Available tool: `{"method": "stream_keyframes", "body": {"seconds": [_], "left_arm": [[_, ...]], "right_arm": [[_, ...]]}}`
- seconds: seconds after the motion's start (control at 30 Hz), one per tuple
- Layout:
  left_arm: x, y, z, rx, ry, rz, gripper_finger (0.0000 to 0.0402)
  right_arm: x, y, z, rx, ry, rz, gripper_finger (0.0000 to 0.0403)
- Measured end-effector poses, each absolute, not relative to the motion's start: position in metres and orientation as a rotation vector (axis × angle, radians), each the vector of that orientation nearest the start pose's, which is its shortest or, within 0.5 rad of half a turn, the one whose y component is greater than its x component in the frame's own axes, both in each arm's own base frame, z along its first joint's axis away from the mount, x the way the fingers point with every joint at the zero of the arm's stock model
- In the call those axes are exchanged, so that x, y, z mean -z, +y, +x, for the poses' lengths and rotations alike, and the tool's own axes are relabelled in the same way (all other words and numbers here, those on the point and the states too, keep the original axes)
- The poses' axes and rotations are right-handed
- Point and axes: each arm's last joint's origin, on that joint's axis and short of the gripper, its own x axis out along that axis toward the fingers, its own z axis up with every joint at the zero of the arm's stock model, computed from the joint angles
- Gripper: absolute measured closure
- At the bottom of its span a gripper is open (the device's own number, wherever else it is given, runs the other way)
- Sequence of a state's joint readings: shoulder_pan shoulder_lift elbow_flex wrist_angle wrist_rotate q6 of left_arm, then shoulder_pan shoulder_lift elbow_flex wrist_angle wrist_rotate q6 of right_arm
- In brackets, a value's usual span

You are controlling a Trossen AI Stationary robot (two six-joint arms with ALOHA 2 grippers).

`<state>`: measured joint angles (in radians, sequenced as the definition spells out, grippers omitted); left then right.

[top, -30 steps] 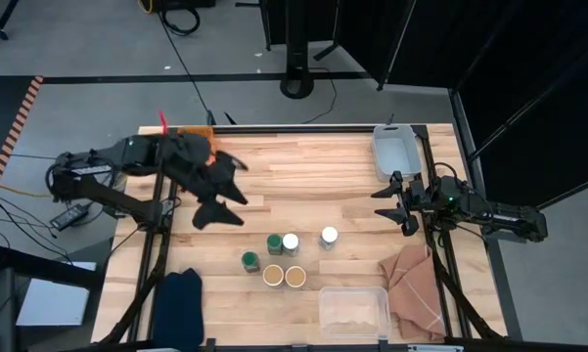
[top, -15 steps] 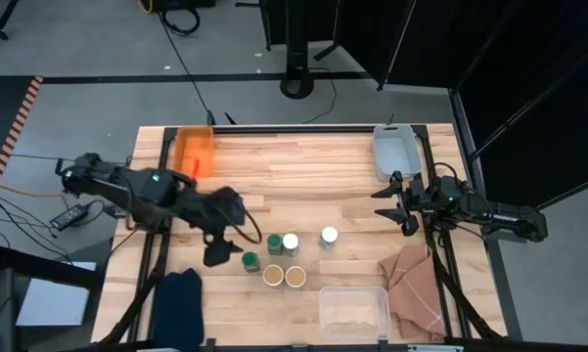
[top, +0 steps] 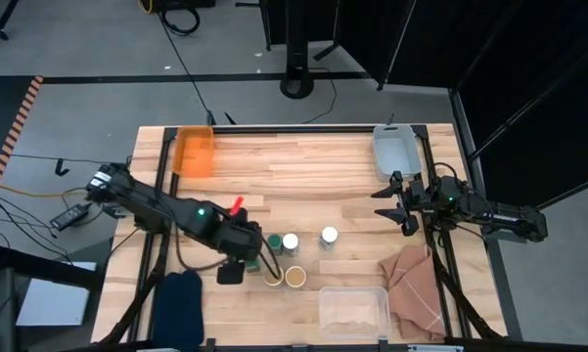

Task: Sort spices by type
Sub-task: Put the left green seasoning bottle into the orange bin

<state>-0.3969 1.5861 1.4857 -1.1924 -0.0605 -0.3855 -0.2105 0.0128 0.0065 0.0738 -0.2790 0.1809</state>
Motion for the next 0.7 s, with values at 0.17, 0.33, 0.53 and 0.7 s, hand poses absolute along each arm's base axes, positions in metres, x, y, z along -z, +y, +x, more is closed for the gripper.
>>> {"method": "stream_keyframes", "body": {"seconds": [0.17,0.33,0.53,0.7], "left_arm": [[-0.294,-0.121,0.286,0.055,1.341,0.027,0.0055],[-0.283,-0.127,0.294,0.029,1.342,0.071,0.0055],[-0.274,-0.135,0.296,0.028,1.346,0.129,0.0055],[-0.274,-0.141,0.294,0.042,1.346,0.142,0.0055]], "right_arm": [[-0.172,-0.012,0.096,-0.074,-0.059,0.164,0.016],[-0.172,-0.012,0.096,-0.074,-0.059,0.164,0.016],[-0.172,-0.012,0.096,-0.074,-0.059,0.164,0.016],[-0.172,-0.012,0.096,-0.074,-0.059,0.165,0.016]]}}
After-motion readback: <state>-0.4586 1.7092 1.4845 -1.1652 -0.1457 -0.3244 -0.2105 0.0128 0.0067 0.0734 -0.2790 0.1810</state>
